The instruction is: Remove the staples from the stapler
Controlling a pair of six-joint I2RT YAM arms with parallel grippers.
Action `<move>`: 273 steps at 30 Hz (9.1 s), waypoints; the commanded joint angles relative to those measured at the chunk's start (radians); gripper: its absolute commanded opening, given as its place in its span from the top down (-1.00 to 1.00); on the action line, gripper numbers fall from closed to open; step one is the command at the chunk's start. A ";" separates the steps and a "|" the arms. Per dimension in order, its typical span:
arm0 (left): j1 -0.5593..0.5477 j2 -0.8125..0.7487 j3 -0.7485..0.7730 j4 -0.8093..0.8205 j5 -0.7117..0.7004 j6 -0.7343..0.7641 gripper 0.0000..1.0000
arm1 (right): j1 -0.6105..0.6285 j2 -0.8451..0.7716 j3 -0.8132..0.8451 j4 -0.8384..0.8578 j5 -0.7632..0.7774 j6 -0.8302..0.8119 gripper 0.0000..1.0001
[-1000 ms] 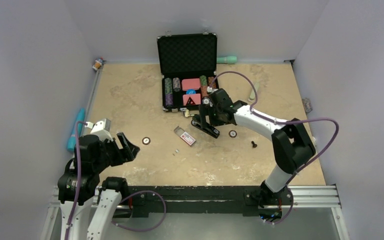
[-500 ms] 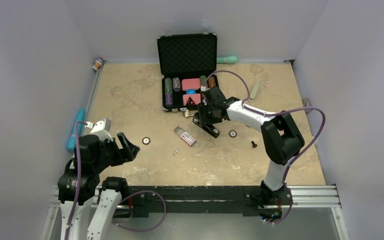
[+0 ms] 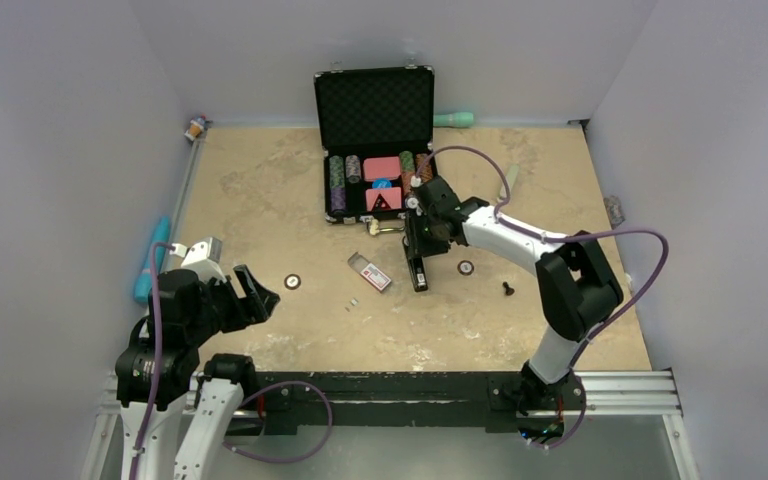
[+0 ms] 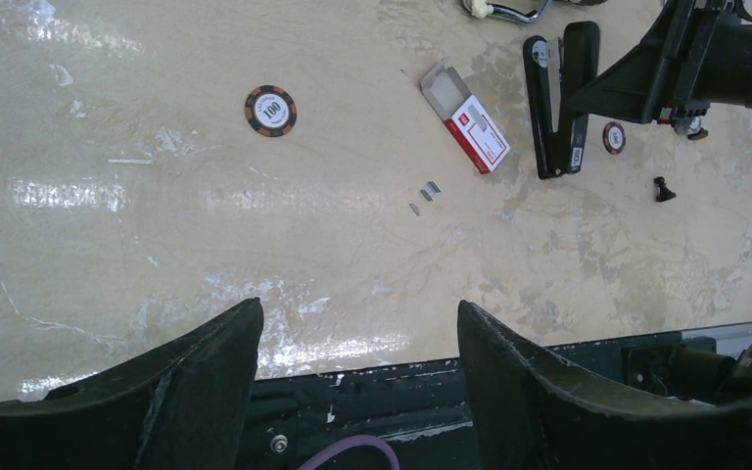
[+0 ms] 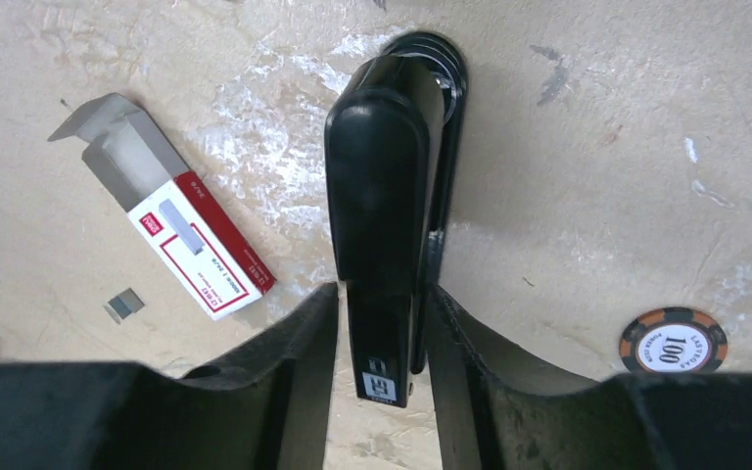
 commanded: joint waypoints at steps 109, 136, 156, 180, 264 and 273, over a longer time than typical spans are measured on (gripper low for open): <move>-0.006 0.236 0.331 1.002 0.695 -0.573 -0.58 | 0.259 -0.389 0.252 0.939 -0.727 0.775 1.00; -0.006 0.245 0.444 0.659 0.602 -0.366 -0.77 | 0.302 -0.351 0.365 0.920 -0.724 0.761 1.00; -0.007 0.242 0.304 1.080 0.657 -0.641 -0.69 | 0.305 -0.339 0.360 0.970 -0.751 0.797 1.00; -0.006 0.334 0.330 1.192 0.651 -0.681 -0.70 | 0.320 -0.322 0.367 0.889 -0.767 0.745 1.00; -0.009 0.402 0.034 0.598 0.366 -0.161 1.00 | 0.203 0.090 0.593 0.048 -0.556 0.395 0.58; -0.008 0.435 0.043 0.612 0.382 -0.147 1.00 | 0.208 0.150 0.657 -0.008 -0.575 0.360 0.68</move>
